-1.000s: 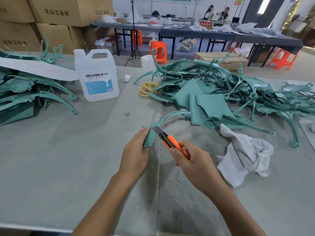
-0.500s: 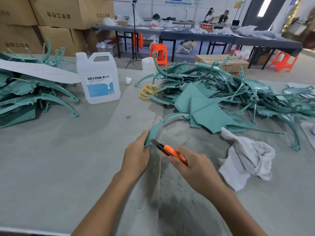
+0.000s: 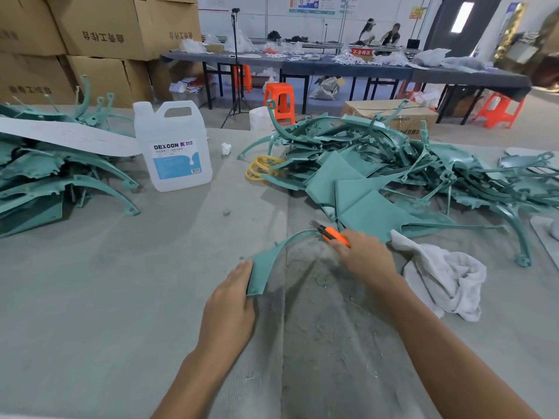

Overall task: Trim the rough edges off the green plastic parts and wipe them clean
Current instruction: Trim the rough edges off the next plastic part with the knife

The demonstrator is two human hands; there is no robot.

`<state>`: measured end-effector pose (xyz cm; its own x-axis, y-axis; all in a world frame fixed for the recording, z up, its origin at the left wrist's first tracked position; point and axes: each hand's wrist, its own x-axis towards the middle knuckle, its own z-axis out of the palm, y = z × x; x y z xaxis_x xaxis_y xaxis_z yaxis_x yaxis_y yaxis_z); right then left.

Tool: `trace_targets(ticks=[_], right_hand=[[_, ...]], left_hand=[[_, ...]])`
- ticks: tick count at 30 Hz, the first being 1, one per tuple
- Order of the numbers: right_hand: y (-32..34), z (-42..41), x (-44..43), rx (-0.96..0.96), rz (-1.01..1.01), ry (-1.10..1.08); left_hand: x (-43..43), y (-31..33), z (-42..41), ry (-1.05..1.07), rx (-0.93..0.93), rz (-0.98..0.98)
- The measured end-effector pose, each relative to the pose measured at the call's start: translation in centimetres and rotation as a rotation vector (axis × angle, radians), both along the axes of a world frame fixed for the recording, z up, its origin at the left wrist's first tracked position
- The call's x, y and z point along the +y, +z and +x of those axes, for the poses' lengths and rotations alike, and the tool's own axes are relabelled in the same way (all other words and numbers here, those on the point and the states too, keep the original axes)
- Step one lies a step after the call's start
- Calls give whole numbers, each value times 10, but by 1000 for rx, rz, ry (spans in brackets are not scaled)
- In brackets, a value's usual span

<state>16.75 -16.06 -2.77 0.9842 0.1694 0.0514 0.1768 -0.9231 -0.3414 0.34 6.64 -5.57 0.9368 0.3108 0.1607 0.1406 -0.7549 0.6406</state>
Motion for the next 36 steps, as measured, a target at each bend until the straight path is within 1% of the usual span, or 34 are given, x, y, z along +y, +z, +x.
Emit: trace_targets(ticks=[3,6,8,10,12,14,16,22,26,28,31,33,36], right_hand=[[-9,23,-14,31,-126,-54],[-4,27,-13,40,-163,-52],[4,16,-6,33,-90,-36],[13,-5,5,29,72,4],[22,-37,16,52,224,98],[24,-73,23,64,284,214],[24,-103,25,62,284,286],[31,-143,23,53,210,397],[44,-137,22,91,40,391],[53,-118,27,92,-38,387],[59,-64,33,33,-144,328],[52,-22,28,59,-214,218],[36,22,9,161,-302,41]], left_hand=[[4,0,-13,4,4,-3],[7,0,-21,-1,14,25],[4,-1,-24,-15,21,53],[3,1,-22,-3,27,42],[4,4,-19,10,35,35],[7,6,-17,11,50,34],[8,10,-16,14,64,28],[7,10,-15,29,70,16],[6,6,-15,13,69,28],[4,3,-17,2,76,61],[3,-1,-21,-1,73,80],[5,0,-20,5,66,72],[5,3,-17,11,60,59]])
